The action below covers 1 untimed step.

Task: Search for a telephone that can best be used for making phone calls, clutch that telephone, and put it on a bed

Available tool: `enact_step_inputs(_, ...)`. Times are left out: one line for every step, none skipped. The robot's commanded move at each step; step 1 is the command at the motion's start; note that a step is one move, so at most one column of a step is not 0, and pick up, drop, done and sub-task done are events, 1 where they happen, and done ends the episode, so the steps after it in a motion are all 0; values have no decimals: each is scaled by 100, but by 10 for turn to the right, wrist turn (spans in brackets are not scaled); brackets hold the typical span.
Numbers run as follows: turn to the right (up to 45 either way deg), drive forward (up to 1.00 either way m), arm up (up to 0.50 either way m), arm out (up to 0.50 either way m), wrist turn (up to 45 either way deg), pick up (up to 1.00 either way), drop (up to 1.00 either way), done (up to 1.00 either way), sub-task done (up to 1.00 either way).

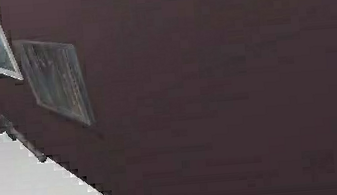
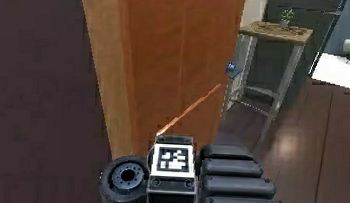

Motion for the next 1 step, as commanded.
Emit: enact_step_inputs(450, 0, 0, 0, 0, 0, 0, 0, 0)
